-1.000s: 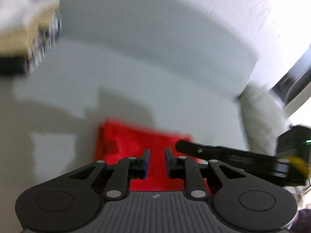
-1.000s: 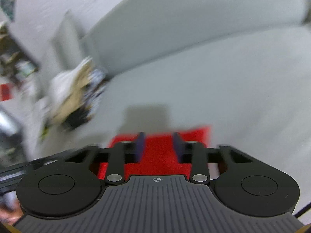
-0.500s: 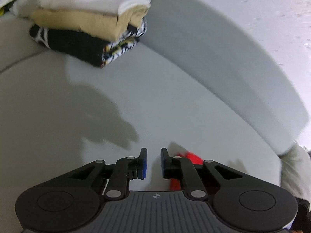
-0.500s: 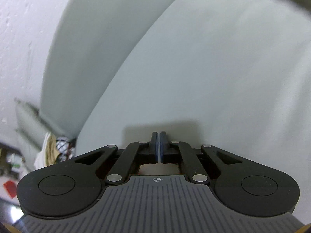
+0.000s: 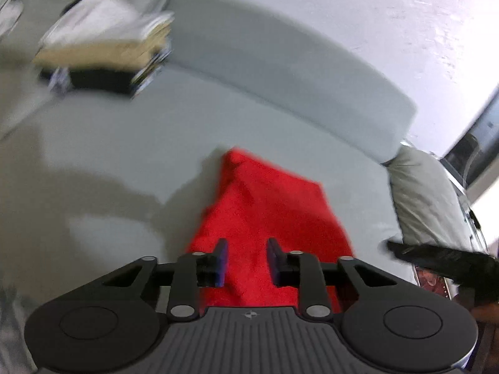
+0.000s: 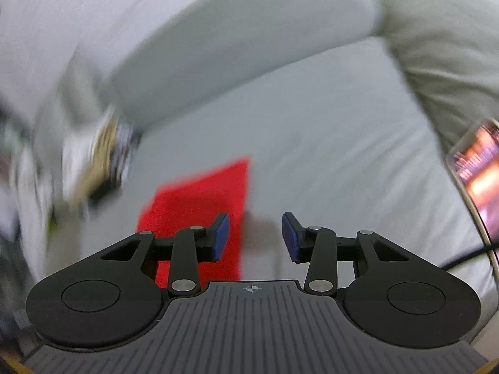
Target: Fold clothes
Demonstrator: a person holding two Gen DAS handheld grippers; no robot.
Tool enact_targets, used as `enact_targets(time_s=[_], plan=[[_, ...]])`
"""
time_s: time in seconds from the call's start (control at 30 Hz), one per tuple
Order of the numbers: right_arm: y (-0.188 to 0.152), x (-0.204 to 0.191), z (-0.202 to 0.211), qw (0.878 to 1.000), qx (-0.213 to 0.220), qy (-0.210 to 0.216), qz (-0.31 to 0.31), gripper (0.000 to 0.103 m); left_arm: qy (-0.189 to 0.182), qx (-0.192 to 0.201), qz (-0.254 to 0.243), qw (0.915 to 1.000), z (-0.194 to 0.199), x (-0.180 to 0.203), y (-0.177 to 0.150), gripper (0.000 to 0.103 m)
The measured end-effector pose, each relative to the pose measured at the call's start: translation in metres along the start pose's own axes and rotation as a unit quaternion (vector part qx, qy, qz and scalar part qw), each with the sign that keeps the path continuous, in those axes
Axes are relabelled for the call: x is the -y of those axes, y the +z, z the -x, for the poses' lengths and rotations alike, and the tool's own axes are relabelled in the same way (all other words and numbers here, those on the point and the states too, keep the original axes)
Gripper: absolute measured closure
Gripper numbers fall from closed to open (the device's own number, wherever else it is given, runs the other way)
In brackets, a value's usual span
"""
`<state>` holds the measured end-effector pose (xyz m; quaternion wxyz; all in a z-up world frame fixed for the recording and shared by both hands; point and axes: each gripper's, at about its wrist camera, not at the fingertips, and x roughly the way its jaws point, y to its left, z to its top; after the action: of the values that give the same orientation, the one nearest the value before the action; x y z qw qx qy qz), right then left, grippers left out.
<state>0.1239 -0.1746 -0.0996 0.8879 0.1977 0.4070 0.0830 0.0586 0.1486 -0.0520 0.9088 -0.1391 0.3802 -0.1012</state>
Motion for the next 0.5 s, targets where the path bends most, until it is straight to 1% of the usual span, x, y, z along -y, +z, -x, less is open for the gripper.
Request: enact_targets(time_s=[0.07,0.1,0.13,0.17,0.2,0.23,0.27,0.3,0.33,0.37,0.4,0.47,0.5], plan=[[0.005,-0.036,-0.012,0.997,-0.024,0.005,0.072,0.059,0.027,0.022,-0.068,0.9971,-0.014,0.021,0.000,0.083],[0.003,-0.051,-0.019,0.995,-0.026,0.003,0.100,0.061,0.044,0.018,-0.093,0.9945,-0.024,0.028,-0.002,0.086],[0.001,-0.065,-0.025,0.991,-0.028,0.001,0.128,0.061,0.052,0.008,-0.110,0.9925,-0.034,0.032,-0.004,0.088],[-0.002,-0.079,-0.032,0.987,-0.031,-0.001,0.155,0.061,0.055,-0.013,-0.124,0.9907,-0.046,0.034,-0.007,0.089],[-0.005,-0.090,-0.038,0.983,-0.036,-0.005,0.179,0.061,0.060,-0.043,-0.130,0.9889,-0.057,0.033,-0.011,0.087],[-0.011,-0.094,-0.043,0.979,-0.047,-0.012,0.197,0.061,0.074,-0.076,-0.131,0.9856,-0.069,0.030,-0.018,0.088],[-0.017,-0.099,-0.048,0.975,-0.058,-0.018,0.214,0.060,0.088,-0.083,-0.134,0.9835,-0.074,0.026,-0.025,0.086],[-0.024,-0.101,-0.053,0.970,-0.072,-0.026,0.232,0.060,0.086,-0.071,-0.139,0.9839,-0.071,0.025,-0.029,0.083],[-0.034,-0.098,-0.058,0.963,-0.084,-0.032,0.255,0.060,0.085,-0.071,-0.131,0.9852,-0.069,0.022,-0.030,0.083],[-0.045,-0.094,-0.056,0.956,-0.074,-0.029,0.284,0.060,0.085,-0.071,-0.122,0.9864,-0.066,0.019,-0.031,0.083],[-0.052,-0.092,-0.051,0.952,-0.062,-0.028,0.297,0.060,0.086,-0.073,-0.114,0.9870,-0.064,0.018,-0.030,0.083],[-0.055,-0.087,-0.040,0.957,-0.072,-0.032,0.280,0.060,0.089,-0.077,-0.100,0.9880,-0.061,0.015,-0.030,0.083],[-0.057,-0.084,-0.034,0.958,-0.078,-0.034,0.273,0.060,0.092,-0.081,-0.100,0.9874,-0.058,0.015,-0.032,0.083]])
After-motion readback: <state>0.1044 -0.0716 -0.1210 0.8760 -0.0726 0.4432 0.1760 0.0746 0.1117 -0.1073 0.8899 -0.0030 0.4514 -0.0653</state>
